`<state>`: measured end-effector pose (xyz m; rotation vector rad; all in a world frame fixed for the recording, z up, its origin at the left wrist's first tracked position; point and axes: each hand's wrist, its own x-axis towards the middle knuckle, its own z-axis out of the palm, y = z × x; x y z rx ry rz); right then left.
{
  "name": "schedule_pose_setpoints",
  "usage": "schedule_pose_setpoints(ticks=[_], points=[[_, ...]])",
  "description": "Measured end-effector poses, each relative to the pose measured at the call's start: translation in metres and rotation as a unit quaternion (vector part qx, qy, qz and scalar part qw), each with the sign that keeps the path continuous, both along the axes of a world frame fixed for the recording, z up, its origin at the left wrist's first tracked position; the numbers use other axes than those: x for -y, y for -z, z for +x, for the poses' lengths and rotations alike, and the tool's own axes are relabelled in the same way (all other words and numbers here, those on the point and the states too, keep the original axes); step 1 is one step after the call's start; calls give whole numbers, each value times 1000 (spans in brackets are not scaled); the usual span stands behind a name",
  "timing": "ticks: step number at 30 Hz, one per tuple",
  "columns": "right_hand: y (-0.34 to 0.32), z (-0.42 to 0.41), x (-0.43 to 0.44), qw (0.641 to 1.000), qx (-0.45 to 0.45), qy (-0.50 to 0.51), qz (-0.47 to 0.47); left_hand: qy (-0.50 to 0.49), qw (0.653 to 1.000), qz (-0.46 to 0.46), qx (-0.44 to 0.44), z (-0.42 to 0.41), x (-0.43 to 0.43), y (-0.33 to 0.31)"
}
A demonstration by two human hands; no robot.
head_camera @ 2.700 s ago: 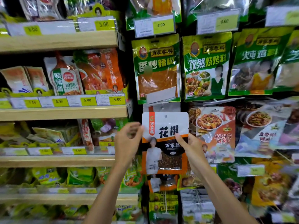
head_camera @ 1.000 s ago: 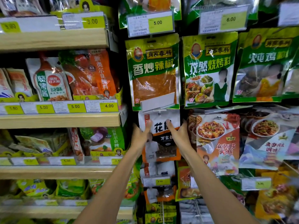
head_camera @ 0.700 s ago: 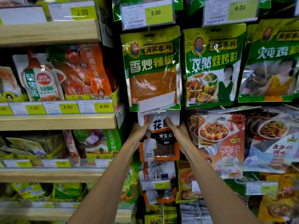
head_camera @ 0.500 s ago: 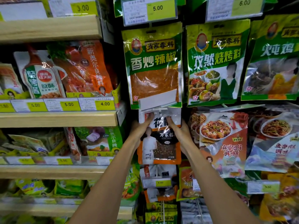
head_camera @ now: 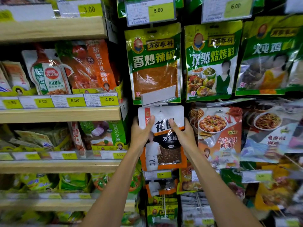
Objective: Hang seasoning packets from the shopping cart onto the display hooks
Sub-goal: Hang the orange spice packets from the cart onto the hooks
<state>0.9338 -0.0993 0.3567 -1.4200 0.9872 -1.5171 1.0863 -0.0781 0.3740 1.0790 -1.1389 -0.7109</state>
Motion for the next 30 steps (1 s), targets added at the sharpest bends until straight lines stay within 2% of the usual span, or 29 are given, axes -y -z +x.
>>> schedule_pose_setpoints(ticks=[3,6,10,11,13,14,16,18,22,26,30], points=[[-2,2,-6,1000,-15,16,-4,-17,1000,6,13,-2,-5,-4],[-8,3,-16,997,-45,55,-8,-80,993,28,77,-5,-8,-7],[-4,-3,-47,987,-105,122,-29,-152,978,-30,143,-13,-38,2],[-1,-7,-56,985,-110,131,-38,-190,962,-54,188,-17,-48,7],[6,-22,-71,982,-99,149,-59,-274,911,-117,287,-30,-62,17],[9,-33,-78,980,-91,164,-68,-291,890,-151,317,-39,-68,19],[12,-60,-85,971,-77,209,-81,-261,874,-206,355,-63,-73,21],[12,-90,-84,961,-79,253,-81,-175,891,-210,364,-89,-72,20],[12,-140,-64,955,-111,272,-44,-8,958,-66,279,-140,-57,22],[15,-158,-36,967,-155,201,4,8,981,79,177,-169,-22,24],[20,-165,-19,977,-147,155,-7,22,984,122,126,-178,-2,26]])
